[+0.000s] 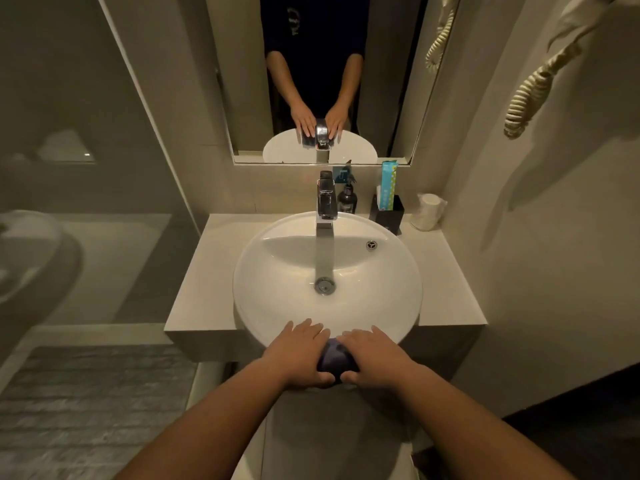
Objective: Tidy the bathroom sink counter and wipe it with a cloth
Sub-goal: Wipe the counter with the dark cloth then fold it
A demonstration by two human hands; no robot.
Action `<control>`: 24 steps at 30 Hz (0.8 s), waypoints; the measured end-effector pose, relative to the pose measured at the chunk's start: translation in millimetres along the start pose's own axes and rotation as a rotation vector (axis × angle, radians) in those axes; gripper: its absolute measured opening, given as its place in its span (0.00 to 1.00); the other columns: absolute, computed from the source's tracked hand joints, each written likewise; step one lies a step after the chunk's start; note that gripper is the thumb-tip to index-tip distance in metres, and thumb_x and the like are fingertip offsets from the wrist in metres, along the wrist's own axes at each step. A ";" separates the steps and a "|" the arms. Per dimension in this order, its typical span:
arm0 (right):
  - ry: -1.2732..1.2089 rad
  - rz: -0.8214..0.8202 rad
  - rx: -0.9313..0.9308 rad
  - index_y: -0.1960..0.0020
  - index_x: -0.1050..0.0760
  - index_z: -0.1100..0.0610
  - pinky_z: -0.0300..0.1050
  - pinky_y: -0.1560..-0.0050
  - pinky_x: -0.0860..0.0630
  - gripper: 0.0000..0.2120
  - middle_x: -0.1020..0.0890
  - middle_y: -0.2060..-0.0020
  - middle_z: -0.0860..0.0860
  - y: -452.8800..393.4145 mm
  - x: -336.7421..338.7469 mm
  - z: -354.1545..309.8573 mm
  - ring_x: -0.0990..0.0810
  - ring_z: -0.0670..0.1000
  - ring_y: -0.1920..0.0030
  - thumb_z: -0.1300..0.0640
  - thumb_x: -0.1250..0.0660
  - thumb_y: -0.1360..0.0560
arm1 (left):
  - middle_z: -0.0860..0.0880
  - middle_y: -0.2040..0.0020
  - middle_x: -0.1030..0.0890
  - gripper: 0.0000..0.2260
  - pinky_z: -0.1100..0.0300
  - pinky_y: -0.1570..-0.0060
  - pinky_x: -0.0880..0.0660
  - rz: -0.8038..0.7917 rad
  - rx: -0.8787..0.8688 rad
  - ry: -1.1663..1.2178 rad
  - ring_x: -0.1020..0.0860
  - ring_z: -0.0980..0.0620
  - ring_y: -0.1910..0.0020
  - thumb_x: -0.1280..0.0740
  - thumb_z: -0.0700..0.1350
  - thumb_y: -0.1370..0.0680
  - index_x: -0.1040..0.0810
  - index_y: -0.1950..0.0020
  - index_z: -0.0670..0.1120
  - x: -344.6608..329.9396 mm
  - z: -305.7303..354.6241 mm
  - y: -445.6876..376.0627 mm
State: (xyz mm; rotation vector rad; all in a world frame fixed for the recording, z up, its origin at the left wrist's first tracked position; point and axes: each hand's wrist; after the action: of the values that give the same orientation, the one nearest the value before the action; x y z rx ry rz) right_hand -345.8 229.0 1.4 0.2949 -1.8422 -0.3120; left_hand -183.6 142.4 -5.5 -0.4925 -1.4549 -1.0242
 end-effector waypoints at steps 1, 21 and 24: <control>0.014 -0.009 0.015 0.34 0.31 0.46 0.57 0.27 0.44 0.23 0.24 0.36 0.49 -3.5 -2.7 3.5 0.27 0.53 0.36 0.41 0.35 0.27 | 0.47 0.37 0.27 0.30 0.48 0.37 0.34 -0.025 -0.016 0.002 0.30 0.46 0.40 0.36 0.65 0.30 0.33 0.35 0.49 0.1 1.0 -5.7; -0.167 0.137 0.255 0.46 0.24 0.45 0.39 0.52 0.27 0.09 0.17 0.52 0.46 50.1 60.3 -52.8 0.23 0.45 0.55 0.49 0.33 0.26 | 0.51 0.54 0.19 0.06 0.60 0.57 0.29 0.050 0.149 0.348 0.22 0.52 0.56 0.34 0.47 0.25 0.24 0.48 0.52 53.5 11.5 106.7; -0.240 0.116 0.268 0.48 0.22 0.46 0.41 0.52 0.23 0.09 0.18 0.53 0.45 33.6 78.1 -68.6 0.21 0.45 0.55 0.49 0.32 0.27 | 0.53 0.52 0.20 0.09 0.63 0.57 0.30 0.046 0.166 0.489 0.23 0.55 0.54 0.33 0.50 0.25 0.24 0.45 0.53 68.4 -8.4 119.5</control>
State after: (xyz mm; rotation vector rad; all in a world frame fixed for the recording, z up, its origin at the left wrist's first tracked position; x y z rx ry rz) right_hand -303.7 228.2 102.2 0.3441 -2.1323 -0.0188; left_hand -95.5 179.2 94.1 -0.1377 -1.0727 -0.8999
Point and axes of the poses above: each hand's wrist, its own y-axis away from the middle knuckle, its own x-axis out of the back of the hand, z = x × y
